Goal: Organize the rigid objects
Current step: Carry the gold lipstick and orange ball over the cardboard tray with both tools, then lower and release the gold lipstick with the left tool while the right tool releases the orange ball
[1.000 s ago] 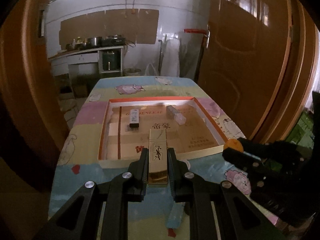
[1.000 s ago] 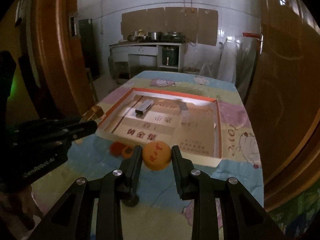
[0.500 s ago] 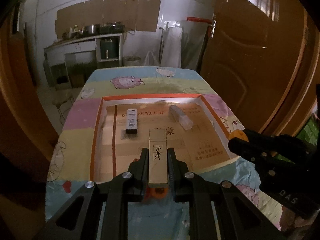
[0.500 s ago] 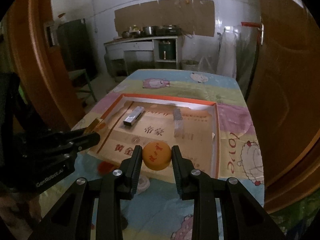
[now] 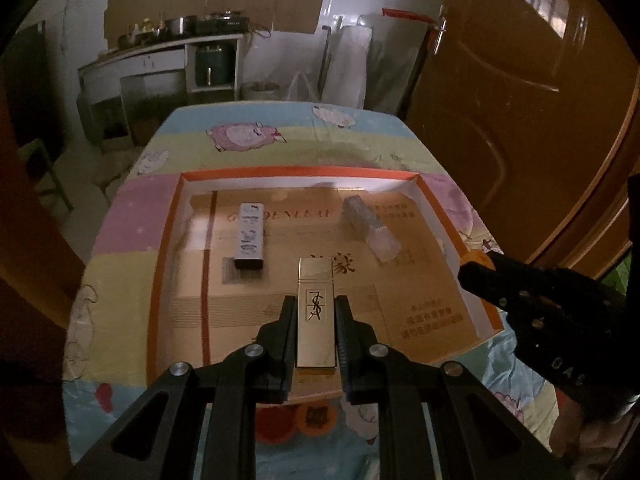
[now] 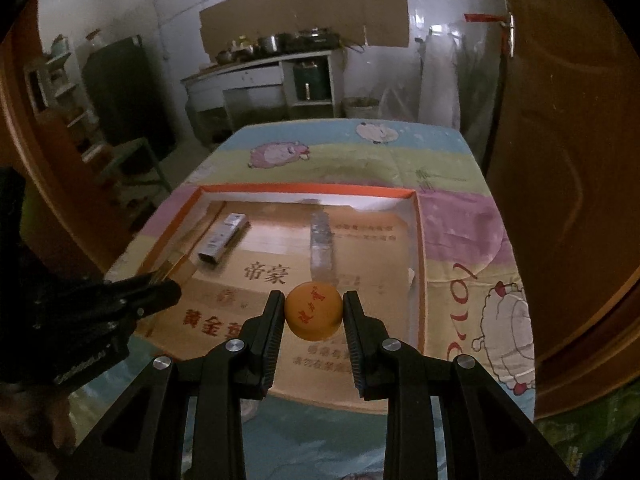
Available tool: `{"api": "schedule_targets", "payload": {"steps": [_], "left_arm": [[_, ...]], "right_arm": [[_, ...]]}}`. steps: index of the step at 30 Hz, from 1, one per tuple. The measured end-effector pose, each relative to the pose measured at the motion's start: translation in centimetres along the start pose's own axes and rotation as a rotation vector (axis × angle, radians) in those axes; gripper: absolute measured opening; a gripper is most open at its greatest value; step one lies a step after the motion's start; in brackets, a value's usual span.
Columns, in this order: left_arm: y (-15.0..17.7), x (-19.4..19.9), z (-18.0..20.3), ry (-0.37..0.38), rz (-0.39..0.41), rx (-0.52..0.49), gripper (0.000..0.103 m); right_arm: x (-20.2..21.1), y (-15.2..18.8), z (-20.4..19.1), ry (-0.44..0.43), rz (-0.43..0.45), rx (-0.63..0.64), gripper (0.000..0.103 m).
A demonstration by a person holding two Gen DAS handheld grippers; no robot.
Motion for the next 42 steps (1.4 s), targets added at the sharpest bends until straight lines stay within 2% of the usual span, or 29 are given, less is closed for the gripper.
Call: {"api": "schedule_targets", "payload": {"steps": [19, 36, 39, 42], "left_arm": [[-0.3, -5.8, -0.1, -0.024, -0.062, 0.014, 0.018], [0.2, -7.1, -0.2, -0.028, -0.053, -0.007, 0.019], [0.2, -7.1, -0.3, -0.015, -0.046, -0.002, 0.024], [0.3, -6.9, -0.2, -0.013, -0.035, -0.002, 0.040]], "right_arm": [[-5.5, 0.1, 2.2, 0.017, -0.068, -0.047, 0.030], [-8.3, 1.3, 2.5, 0.046, -0.103, -0.020, 0.031], [-8.5, 1.5, 2.3, 0.061, -0.096, -0.005, 0.031], [-8.5, 1.6, 2.3, 0.065, -0.091, 0.012, 0.031]]}}
Point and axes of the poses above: each gripper's, at about its wrist camera, not at the fingertips, and x roughly against the way its jaws point, z to its right, y to its underside, the point moved 2 cm from there along -x, roughly the way its jaws point
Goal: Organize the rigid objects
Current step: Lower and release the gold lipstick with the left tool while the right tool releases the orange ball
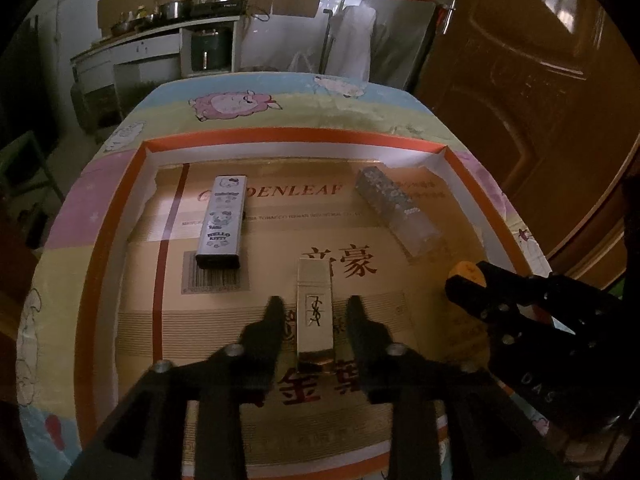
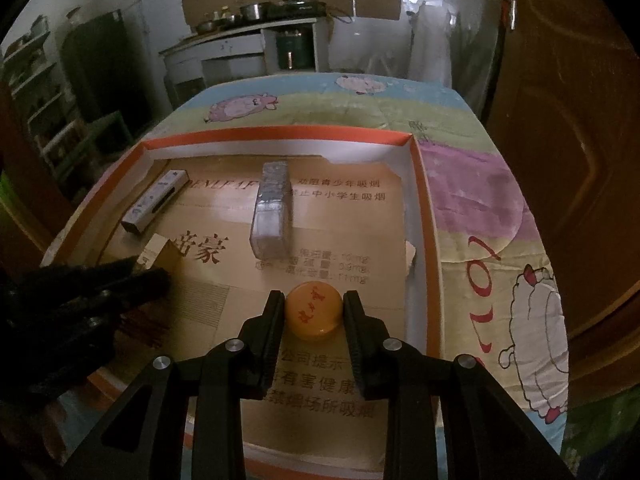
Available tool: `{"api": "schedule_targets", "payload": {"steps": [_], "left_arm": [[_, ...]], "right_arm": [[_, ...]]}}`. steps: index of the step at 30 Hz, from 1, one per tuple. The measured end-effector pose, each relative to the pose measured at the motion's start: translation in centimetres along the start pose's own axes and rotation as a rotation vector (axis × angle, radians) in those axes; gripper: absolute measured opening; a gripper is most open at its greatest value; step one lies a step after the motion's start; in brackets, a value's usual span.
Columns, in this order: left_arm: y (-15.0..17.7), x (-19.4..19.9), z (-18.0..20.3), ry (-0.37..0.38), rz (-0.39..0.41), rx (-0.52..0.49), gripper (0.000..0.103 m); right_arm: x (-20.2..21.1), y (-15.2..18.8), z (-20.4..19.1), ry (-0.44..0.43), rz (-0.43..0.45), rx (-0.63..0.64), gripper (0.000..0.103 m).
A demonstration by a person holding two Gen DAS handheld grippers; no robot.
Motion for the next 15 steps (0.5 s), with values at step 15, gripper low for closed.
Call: {"api": "schedule_targets", "payload": {"steps": [15], "left_arm": [[0.2, 2.4, -0.3, -0.041, 0.056, -0.001, 0.047]], "right_arm": [[0.7, 0.6, -0.3, 0.015, 0.012, 0.022, 0.039]]}}
Point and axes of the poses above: each gripper's, at about its wrist camera, not at the fingertips, and x roughly against the way its jaws point, z to its right, y to its underside, the point moved 2 cm from there along -x, roughly the way its jaws point
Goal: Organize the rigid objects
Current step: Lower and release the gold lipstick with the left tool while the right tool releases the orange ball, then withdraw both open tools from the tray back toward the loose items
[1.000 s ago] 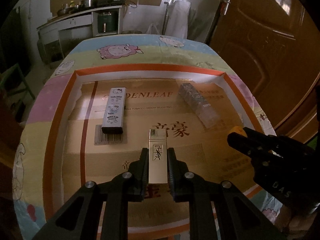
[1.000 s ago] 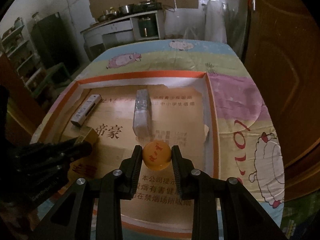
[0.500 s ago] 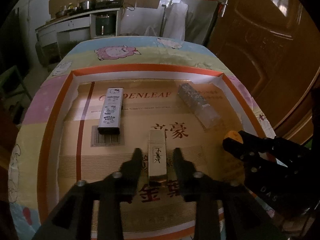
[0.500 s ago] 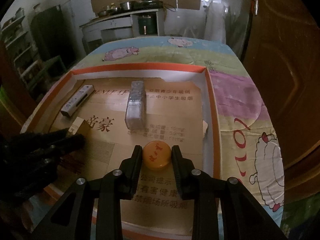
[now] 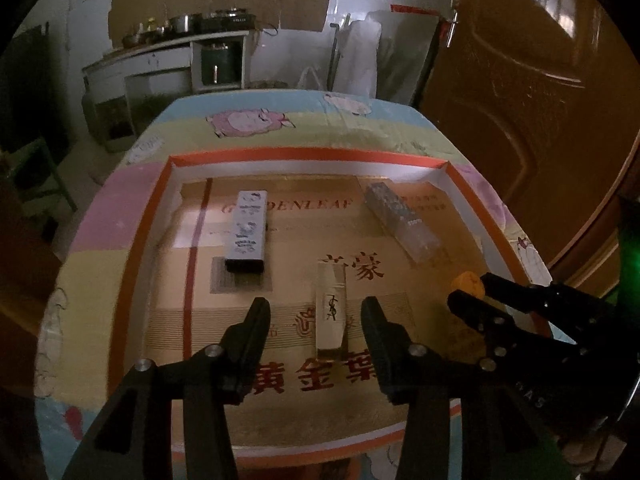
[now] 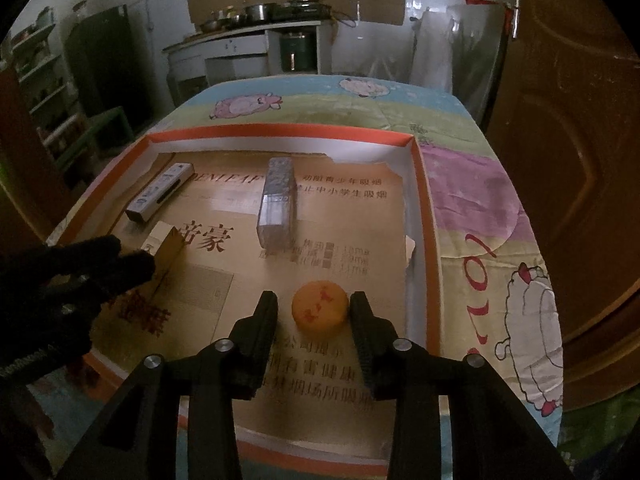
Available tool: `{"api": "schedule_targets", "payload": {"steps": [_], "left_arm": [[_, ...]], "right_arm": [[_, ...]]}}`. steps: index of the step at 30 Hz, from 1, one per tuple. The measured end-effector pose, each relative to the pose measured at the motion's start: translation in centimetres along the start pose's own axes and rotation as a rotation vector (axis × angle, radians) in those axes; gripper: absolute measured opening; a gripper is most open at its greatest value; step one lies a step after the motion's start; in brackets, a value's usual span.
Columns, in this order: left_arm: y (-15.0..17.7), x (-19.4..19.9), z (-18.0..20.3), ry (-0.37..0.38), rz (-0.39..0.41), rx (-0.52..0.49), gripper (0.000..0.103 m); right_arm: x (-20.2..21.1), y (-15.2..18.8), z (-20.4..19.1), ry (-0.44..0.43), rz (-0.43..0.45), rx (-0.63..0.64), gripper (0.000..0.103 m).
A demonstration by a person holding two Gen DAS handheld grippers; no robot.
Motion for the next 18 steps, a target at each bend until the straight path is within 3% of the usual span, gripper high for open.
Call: {"api": "schedule_targets", "payload": {"steps": [8, 18], "left_arm": [[0.5, 2.4, -0.2, -0.060, 0.052, -0.006, 0.047], [1.4, 4.5, -0.2, -0.066, 0.067, -0.014, 0.047]], "right_arm": [[1.9, 0.3, 0.1, 0.007, 0.036, -0.020, 0.039], [4.1, 1.3, -0.5, -0.001, 0.058, -0.024, 0.039]]}}
Point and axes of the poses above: each gripper's, at about its wrist camera, not at the fingertips, and x roughly against the way its jaws point, z to its right, y to its underside, the point moved 2 cm from there along -x, roughly the way its jaws point
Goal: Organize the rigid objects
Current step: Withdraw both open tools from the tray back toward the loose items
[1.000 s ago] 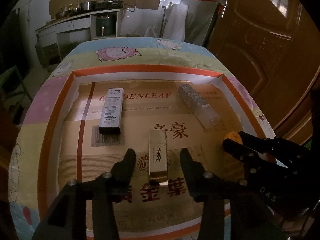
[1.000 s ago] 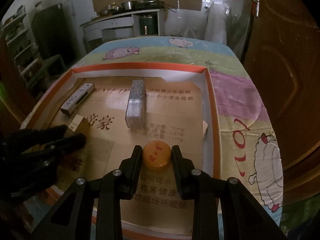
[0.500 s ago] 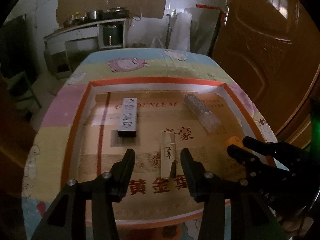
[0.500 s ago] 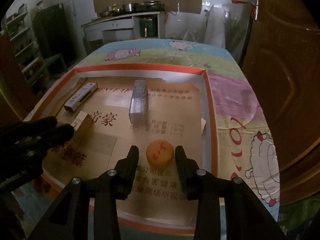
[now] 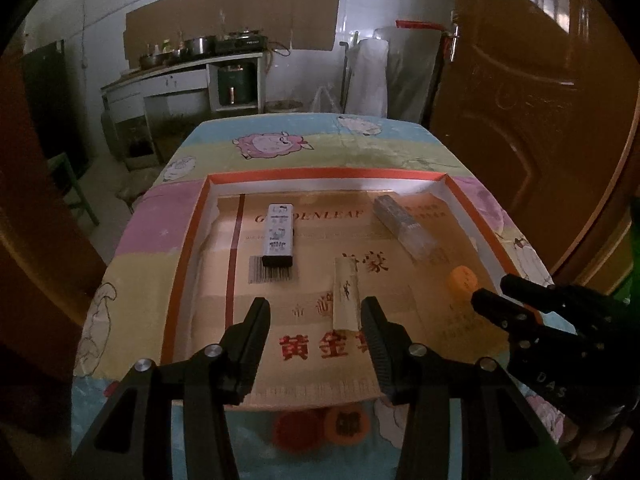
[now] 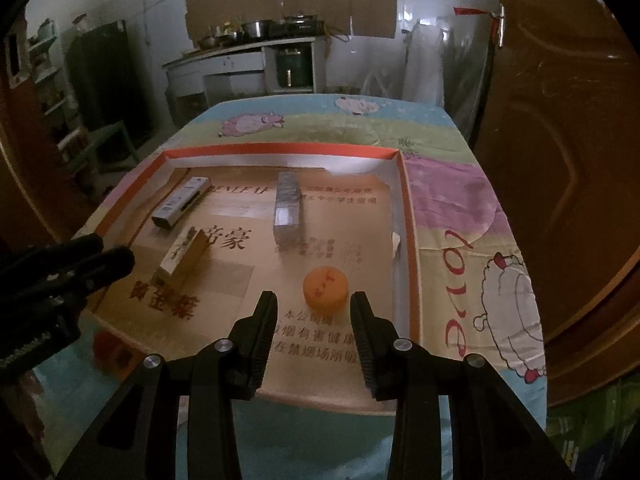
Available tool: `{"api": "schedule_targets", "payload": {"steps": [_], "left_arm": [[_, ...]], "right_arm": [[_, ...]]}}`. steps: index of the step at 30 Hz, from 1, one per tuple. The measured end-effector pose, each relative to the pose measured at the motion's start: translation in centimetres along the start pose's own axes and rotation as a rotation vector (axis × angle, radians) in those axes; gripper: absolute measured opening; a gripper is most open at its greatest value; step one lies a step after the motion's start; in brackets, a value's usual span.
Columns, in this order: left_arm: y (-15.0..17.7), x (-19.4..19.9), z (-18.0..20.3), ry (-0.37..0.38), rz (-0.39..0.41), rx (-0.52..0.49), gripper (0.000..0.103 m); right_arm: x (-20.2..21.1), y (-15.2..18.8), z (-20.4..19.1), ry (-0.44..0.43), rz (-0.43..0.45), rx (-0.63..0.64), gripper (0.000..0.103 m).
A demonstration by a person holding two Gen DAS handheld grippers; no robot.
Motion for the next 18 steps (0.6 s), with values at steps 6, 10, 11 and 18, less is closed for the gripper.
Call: {"api": "schedule_targets", "payload": {"steps": [6, 10, 11, 18], "left_arm": [[0.7, 1.4, 0.1, 0.007, 0.012, 0.004, 0.047], [1.3, 2.6, 0.1, 0.005, 0.026, 0.001, 0.047], [1.4, 2.9, 0.1, 0.005, 0.033, 0.002, 0.047], [2.3, 5.3, 0.3, -0.004, 0.077, -0.003, 0.047]], "right_arm": [[2.0, 0.8, -0.7, -0.010, 0.022, 0.002, 0.039], [3.3, 1.5, -1.4, -0.014, 0.038, 0.009, 0.039], [3.6, 1.7, -1.6, -0.015, 0.041, 0.011, 0.039], [5.6, 2.8, -2.6, -0.016, 0.066, 0.026, 0.039]]}}
Point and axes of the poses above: each gripper's, at about its wrist camera, not at the fingertips, and x roughly against the way its jaws point, z to its right, y to its underside, the point moved 2 cm from there along -x, roughly the way its jaws point
